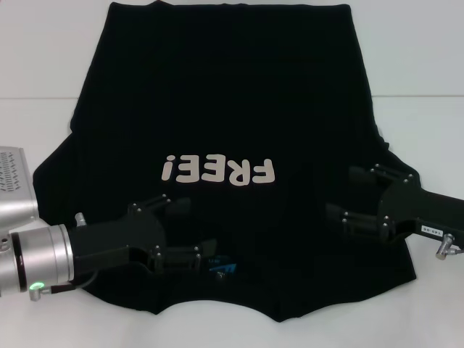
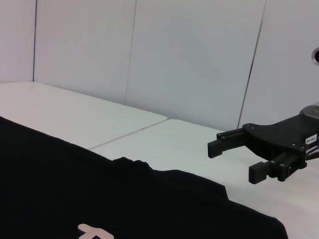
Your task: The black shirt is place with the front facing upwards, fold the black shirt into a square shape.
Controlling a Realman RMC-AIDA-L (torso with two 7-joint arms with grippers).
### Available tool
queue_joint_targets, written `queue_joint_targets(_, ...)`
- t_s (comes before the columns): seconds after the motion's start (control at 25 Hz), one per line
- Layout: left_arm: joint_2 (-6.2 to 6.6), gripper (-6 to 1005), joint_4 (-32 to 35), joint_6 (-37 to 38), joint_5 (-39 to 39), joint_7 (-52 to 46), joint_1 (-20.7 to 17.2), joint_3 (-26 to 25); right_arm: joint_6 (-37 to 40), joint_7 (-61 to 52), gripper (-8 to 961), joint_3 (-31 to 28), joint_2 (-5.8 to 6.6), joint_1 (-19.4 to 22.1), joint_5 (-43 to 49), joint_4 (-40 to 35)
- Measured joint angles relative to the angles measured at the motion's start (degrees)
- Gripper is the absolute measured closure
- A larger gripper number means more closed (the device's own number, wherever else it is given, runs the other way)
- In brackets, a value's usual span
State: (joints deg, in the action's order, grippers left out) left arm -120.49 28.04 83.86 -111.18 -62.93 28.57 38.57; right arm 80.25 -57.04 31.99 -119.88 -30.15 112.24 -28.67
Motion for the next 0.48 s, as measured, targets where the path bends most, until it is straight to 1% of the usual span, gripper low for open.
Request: queue_joint_targets(0.48, 0.0, 56, 0.0, 0.05, 0.0, 0.0, 0.0, -0.17, -0.19, 0.0, 68, 0.0, 0.0, 0.0, 0.0, 0.46)
